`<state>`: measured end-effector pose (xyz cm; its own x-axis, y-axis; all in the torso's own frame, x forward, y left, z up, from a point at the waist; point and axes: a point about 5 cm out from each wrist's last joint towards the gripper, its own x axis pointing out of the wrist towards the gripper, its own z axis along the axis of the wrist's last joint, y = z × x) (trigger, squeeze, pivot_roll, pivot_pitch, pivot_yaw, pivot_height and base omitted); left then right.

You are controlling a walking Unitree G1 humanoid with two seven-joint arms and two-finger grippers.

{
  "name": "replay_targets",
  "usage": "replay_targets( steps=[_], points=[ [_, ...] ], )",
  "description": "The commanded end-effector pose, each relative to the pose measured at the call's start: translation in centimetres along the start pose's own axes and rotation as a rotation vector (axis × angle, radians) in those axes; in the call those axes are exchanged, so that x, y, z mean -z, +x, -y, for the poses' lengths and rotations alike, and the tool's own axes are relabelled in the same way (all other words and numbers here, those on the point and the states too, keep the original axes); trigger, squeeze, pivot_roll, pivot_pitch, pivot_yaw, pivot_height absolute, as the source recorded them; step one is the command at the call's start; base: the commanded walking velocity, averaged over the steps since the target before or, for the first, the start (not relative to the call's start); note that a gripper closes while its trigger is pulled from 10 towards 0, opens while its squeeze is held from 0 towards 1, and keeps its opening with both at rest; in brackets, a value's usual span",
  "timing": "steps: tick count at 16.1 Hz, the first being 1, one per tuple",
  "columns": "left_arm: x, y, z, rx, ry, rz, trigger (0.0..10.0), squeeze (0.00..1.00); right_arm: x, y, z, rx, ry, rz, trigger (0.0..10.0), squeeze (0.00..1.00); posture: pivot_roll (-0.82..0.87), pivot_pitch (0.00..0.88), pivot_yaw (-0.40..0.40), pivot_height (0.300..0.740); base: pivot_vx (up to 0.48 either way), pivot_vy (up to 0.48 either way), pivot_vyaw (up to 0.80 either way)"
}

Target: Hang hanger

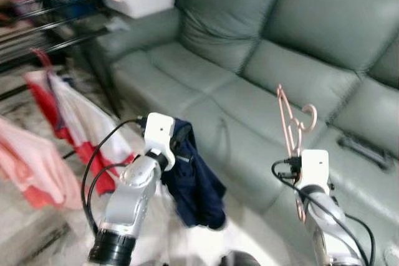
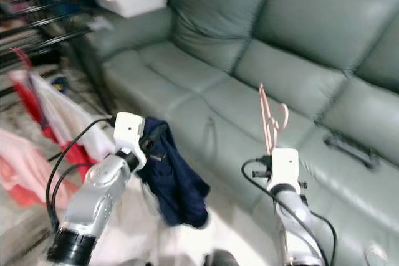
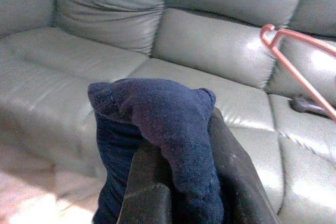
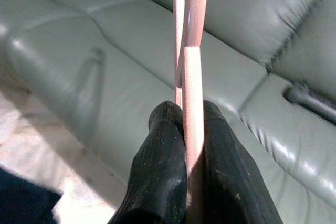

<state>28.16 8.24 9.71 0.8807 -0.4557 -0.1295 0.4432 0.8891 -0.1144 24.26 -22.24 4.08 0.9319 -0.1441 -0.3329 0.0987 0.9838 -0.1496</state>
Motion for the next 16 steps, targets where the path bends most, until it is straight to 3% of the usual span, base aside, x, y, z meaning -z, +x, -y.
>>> replay_targets(
  steps=[1, 9, 13, 15, 16],
  points=[
    [-0.8, 0.2, 0.3, 0.015, 0.017, 0.031, 10.0, 0.0, -0.4, 0.1, -0.3, -0.006, 0.007, 0.019, 10.0, 0.0, -0.05, 0.0, 0.0, 0.74, 0.0, 0.48, 0.0],
    [-0.8, 0.2, 0.6, 0.033, 0.072, 0.037, 10.0, 0.0, -0.4, 0.0, -0.8, -0.026, 0.0, 0.033, 10.0, 0.0, -0.05, 0.0, 0.0, 0.74, 0.0, 0.48, 0.0],
    [-1.9, 0.8, -0.1, 0.006, 0.23, 0.094, 10.0, 0.0, -0.3, 0.0, -1.2, -0.032, -0.002, 0.029, 10.0, 0.0, -0.04, 0.0, -0.005, 0.74, 0.0, 0.194, 0.0],
    [-2.6, 1.0, 0.1, 0.097, 0.208, 0.128, 10.0, 0.0, -0.3, 0.0, -1.5, -0.034, 0.003, 0.032, 10.0, 0.0, -0.04, 0.0, 0.0, 0.74, 0.0, 0.0, 0.0],
    [-2.6, 0.6, 1.5, 0.331, 0.182, 0.099, 10.0, 0.0, -0.4, 0.1, -1.7, -0.035, 0.006, 0.034, 10.0, 0.0, -0.03, 0.0, 0.005, 0.74, 0.0, 0.0, 0.0]
  ],
)
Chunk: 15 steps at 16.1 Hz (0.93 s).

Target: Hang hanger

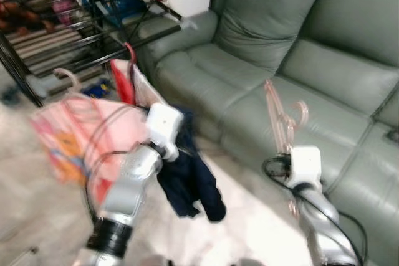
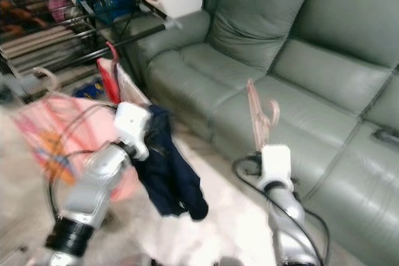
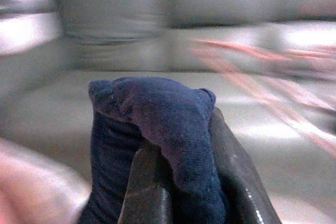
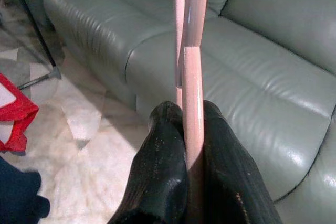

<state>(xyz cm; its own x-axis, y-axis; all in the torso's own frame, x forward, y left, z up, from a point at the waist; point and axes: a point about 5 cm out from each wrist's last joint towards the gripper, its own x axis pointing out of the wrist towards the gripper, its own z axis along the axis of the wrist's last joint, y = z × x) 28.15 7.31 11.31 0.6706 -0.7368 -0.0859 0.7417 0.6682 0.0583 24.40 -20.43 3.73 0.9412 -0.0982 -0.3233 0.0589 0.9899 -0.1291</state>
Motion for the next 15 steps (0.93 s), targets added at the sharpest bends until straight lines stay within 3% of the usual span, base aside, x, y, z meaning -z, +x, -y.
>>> replay_targets(
  steps=[1, 2, 3, 4, 5, 6, 7, 8, 10, 11, 15],
  points=[
    [1.1, -0.6, 2.5, 0.408, 0.045, -0.152, 10.0, 0.0, -0.7, 0.4, 0.0, 0.006, 0.003, 0.024, 10.0, 0.0, -0.02, 0.0, 0.011, 0.74, 0.0, 0.0, 0.0],
    [3.0, -1.8, 2.5, 0.573, 0.183, -0.32, 10.0, 0.0, -0.9, 0.5, -0.1, 0.006, 0.005, 0.031, 10.0, 0.0, -0.02, 0.0, 0.018, 0.74, 0.0, 0.0, 0.0],
    [6.2, -3.8, 0.1, 0.698, 0.516, -0.632, 10.0, 0.0, -1.3, 0.8, -0.2, 0.011, 0.008, 0.045, 10.0, 0.0, -0.02, 0.0, 0.035, 0.74, 0.0, 0.0, 0.0],
    [7.0, -4.1, -1.6, 0.684, 0.671, -0.733, 10.0, 0.0, -1.5, 1.0, -0.2, 0.015, 0.009, 0.05, 10.0, 0.0, -0.02, 0.0, 0.043, 0.74, 0.0, 0.0, 0.0],
    [7.3, -3.8, -4.6, 0.614, 0.922, -0.842, 10.0, 0.0, -1.8, 1.2, -0.2, 0.022, 0.013, 0.06, 10.0, 0.0, -0.03, 0.0, 0.061, 0.74, 0.0, 0.0, 0.0],
    [5.7, -1.8, -5.8, 0.431, 0.959, -0.744, 10.0, 0.0, -2.0, 1.3, -0.2, 0.03, 0.019, 0.067, 10.0, 0.0, -0.04, 0.0, 0.065, 0.74, 0.0, 0.0, 0.0],
    [2.9, 0.7, -6.4, 0.235, 0.972, -0.567, 10.0, 0.0, -2.1, 1.3, -0.1, 0.038, 0.026, 0.073, 10.0, 0.0, -0.04, 0.0, 0.065, 0.74, 0.0, 0.0, 0.0],
    [1.1, 1.6, -6.6, 0.156, 0.935, -0.47, 10.0, 0.0, -2.1, 1.3, -0.2, 0.037, 0.027, 0.073, 10.0, 0.0, -0.04, 0.0, 0.061, 0.74, 0.0, 0.0, 0.0],
    [-0.7, 2.5, -6.9, 0.094, 0.966, -0.345, 10.0, 0.0, -2.0, 1.3, -0.8, 0.01, 0.017, 0.069, 10.0, 0.0, -0.03, 0.0, 0.051, 0.74, 0.0, 0.0, 0.0],
    [-1.4, 2.8, -7.0, 0.076, 1.029, -0.281, 10.0, 0.0, -2.0, 1.5, -1.1, -0.014, 0.027, 0.065, 10.0, 0.0, -0.03, 0.0, 0.051, 0.74, 0.0, 0.0, 0.0],
    [-1.9, 3.0, -7.3, 0.029, 1.109, -0.198, 10.0, 0.0, -2.1, 1.2, -2.0, -0.196, -0.013, 0.037, 10.0, 0.0, -0.02, 0.0, 0.05, 0.74, 0.0, 0.0, 0.0]
  ],
)
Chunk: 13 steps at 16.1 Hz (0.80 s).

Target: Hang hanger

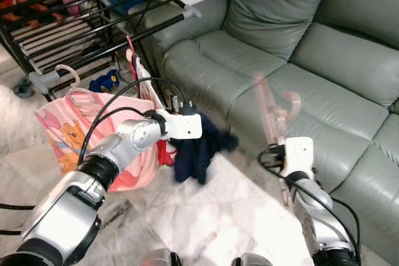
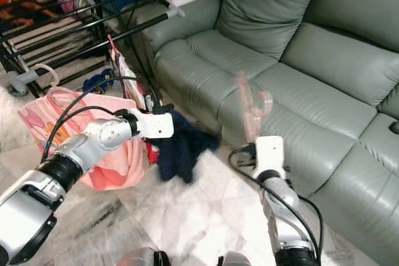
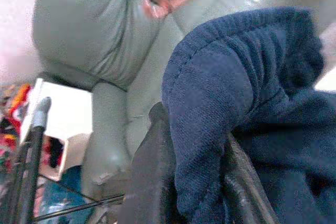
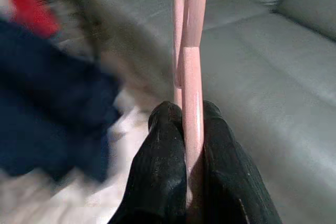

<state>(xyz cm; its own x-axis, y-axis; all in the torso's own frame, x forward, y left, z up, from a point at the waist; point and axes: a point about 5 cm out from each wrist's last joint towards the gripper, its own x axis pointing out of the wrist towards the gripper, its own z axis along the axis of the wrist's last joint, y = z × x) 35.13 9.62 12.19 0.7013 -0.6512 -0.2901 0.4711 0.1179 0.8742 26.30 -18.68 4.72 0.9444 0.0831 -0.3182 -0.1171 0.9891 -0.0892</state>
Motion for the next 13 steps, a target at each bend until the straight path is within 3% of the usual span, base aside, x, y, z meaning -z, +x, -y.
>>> replay_targets(
  steps=[1, 5, 6, 8, 13],
  points=[
    [-0.2, -0.1, -1.3, -0.047, 0.048, 0.025, 10.0, 0.0, -0.3, -0.4, -0.1, -0.067, -0.029, 0.004, 10.0, 0.0, -0.03, 0.0, 0.052, 0.74, 0.0, 0.0, 0.0],
    [-0.1, -0.1, -1.4, -0.068, 0.103, 0.072, 10.0, 0.0, -0.6, -3.0, 1.9, -0.329, -0.099, -0.027, 10.0, 0.0, -0.05, 0.0, 0.057, 0.74, 0.0, 0.0, 0.0],
    [0.1, -0.1, -1.6, -0.076, 0.116, 0.077, 10.0, 0.0, -1.1, -3.8, 3.2, -0.382, -0.156, -0.048, 10.0, 0.0, -0.05, 0.0, 0.057, 0.74, 0.0, 0.0, 0.0],
    [0.4, -0.2, -1.6, -0.076, 0.138, 0.061, 10.0, 0.0, -1.5, -4.5, 4.1, -0.441, -0.193, -0.069, 10.0, 0.0, -0.06, 0.0, 0.059, 0.74, 0.0, 0.0, 0.0],
    [0.8, -0.3, -1.8, -0.074, 0.147, 0.069, 10.0, 0.0, -2.4, -6.8, 3.5, -0.686, -0.204, -0.12, 10.0, 0.0, -0.06, 0.0, 0.058, 0.74, 0.0, 0.0, 0.0]
  ],
)
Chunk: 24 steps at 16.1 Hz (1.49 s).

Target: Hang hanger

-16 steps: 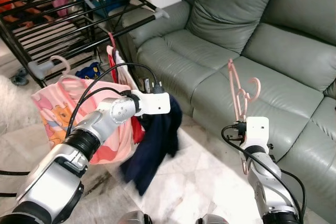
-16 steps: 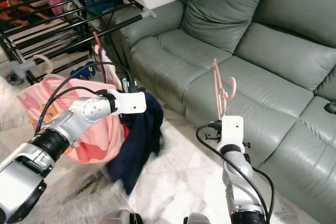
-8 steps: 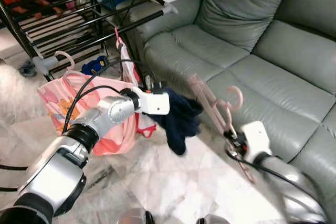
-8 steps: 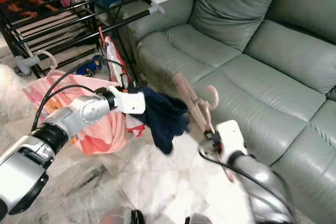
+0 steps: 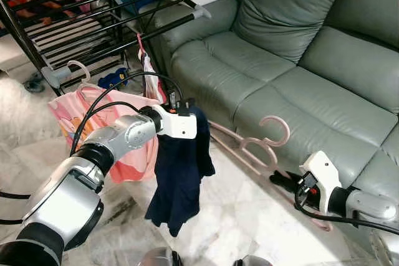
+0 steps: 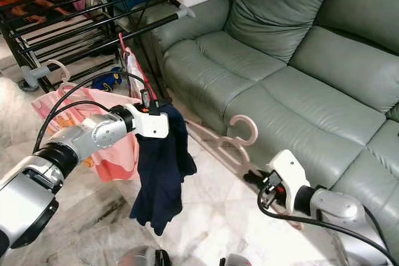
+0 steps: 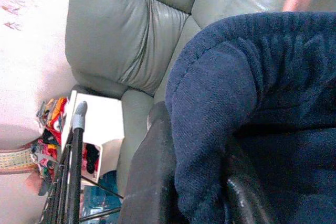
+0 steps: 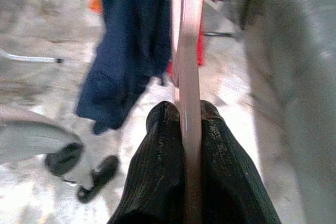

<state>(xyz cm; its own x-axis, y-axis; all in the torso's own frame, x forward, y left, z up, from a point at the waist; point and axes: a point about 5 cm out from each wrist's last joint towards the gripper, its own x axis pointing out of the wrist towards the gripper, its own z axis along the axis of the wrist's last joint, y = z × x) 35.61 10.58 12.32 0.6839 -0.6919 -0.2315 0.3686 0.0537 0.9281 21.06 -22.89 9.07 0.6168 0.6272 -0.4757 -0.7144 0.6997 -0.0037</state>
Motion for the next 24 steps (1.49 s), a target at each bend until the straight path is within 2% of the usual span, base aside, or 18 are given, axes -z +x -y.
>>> replay_targets(
  steps=[1, 5, 7, 8, 9, 10, 12, 13, 15, 16, 18, 19, 20, 21, 22, 23, 24],
  points=[
    [0.0, -0.2, -1.3, -0.032, 0.04, 0.026, 10.0, 0.0, -0.5, -0.3, -0.8, -0.084, 0.005, 0.002, 10.0, 0.0, -0.06, 0.0, 0.058, 0.74, 0.0, 0.0, 0.0],
    [0.1, -0.7, -1.3, -0.031, 0.066, 0.06, 10.0, 0.0, 0.5, -1.1, -1.9, -0.187, 0.049, -0.063, 10.0, 0.0, -0.06, 0.0, 0.06, 0.74, 0.0, 0.0, 0.0],
    [-0.3, -0.7, -1.9, -0.071, 0.056, 0.103, 10.0, 0.0, 1.3, -1.1, -2.2, -0.199, 0.066, -0.101, 10.0, 0.0, -0.06, 0.0, 0.057, 0.74, 0.0, 0.0, 0.0],
    [-0.8, -0.8, -2.3, -0.097, 0.041, 0.158, 10.0, 0.0, 2.0, -1.0, -2.2, -0.195, 0.092, -0.13, 10.0, 0.0, -0.05, 0.0, 0.056, 0.74, 0.0, 0.0, 0.0],
    [-1.3, -0.9, -2.6, -0.105, 0.034, 0.201, 10.0, 0.0, 2.8, -0.8, -1.9, -0.158, 0.103, -0.172, 10.0, 0.0, -0.05, 0.0, 0.055, 0.74, 0.0, 0.0, 0.0],
    [-1.8, -1.0, -2.8, -0.11, 0.029, 0.251, 10.0, 0.0, 3.7, -0.2, -1.0, -0.071, 0.141, -0.192, 10.0, 0.0, -0.05, 0.0, 0.055, 0.74, 0.0, 0.0, 0.0],
    [-3.0, -1.3, -3.1, -0.126, 0.0, 0.345, 10.0, 0.0, 4.2, 0.8, 0.3, 0.061, 0.264, -0.162, 10.0, 0.0, -0.05, 0.0, 0.054, 0.74, 0.0, 0.0, 0.0],
    [-3.5, -1.3, -3.2, -0.126, 0.002, 0.38, 10.0, 0.0, 4.3, 1.2, 0.6, 0.087, 0.301, -0.148, 10.0, 0.0, -0.05, 0.0, 0.053, 0.74, 0.0, 0.0, 0.0],
    [-5.7, -1.3, -3.4, -0.143, -0.017, 0.501, 10.0, 0.0, 4.4, 2.2, 0.9, 0.116, 0.376, -0.129, 10.0, 0.0, -0.04, 0.0, 0.048, 0.74, 0.0, 0.0, 0.0],
    [-7.5, -1.3, -3.5, -0.147, -0.018, 0.583, 10.0, 0.0, 4.6, 3.1, 1.4, 0.154, 0.425, -0.125, 10.0, 0.0, -0.03, 0.0, 0.043, 0.74, 0.0, 0.0, 0.0],
    [-9.6, -1.3, -3.9, -0.17, -0.04, 0.667, 10.0, 0.0, 4.2, 4.0, 2.3, 0.22, 0.502, -0.088, 10.0, 0.0, -0.03, 0.0, 0.037, 0.74, 0.0, 0.0, 0.0],
    [-10.7, -1.4, -3.7, -0.159, -0.062, 0.704, 10.0, 0.0, 3.3, 4.5, 3.5, 0.3, 0.588, -0.021, 10.0, 0.0, -0.03, 0.0, 0.037, 0.74, 0.0, 0.0, 0.0],
    [-11.3, -1.3, -3.0, -0.143, -0.095, 0.72, 10.0, 0.0, 1.8, 4.7, 5.0, 0.397, 0.649, 0.091, 10.0, 0.0, -0.03, 0.0, 0.037, 0.74, 0.0, 0.0, 0.0],
    [-11.5, -1.3, -2.5, -0.126, -0.117, 0.722, 10.0, 0.0, 0.8, 4.7, 6.0, 0.461, 0.707, 0.172, 10.0, 0.0, -0.03, 0.0, 0.038, 0.74, 0.0, 0.0, 0.0],
    [-11.8, -1.4, -1.6, -0.097, -0.135, 0.718, 10.0, 0.0, -0.8, 4.7, 7.5, 0.55, 0.795, 0.299, 10.0, 0.0, -0.03, 0.0, 0.038, 0.74, 0.0, 0.0, 0.0],
    [-11.9, -1.4, -1.2, -0.085, -0.144, 0.716, 10.0, 0.0, -1.4, 4.6, 8.1, 0.581, 0.826, 0.351, 10.0, 0.0, -0.03, 0.0, 0.038, 0.74, 0.0, 0.0, 0.0],
    [-12.1, -1.3, 0.0, -0.027, -0.175, 0.696, 10.0, 0.0, -3.7, 4.5, 9.3, 0.638, 0.929, 0.516, 10.0, 0.0, -0.03, 0.0, 0.038, 0.74, 0.0, 0.0, 0.0]
  ],
)
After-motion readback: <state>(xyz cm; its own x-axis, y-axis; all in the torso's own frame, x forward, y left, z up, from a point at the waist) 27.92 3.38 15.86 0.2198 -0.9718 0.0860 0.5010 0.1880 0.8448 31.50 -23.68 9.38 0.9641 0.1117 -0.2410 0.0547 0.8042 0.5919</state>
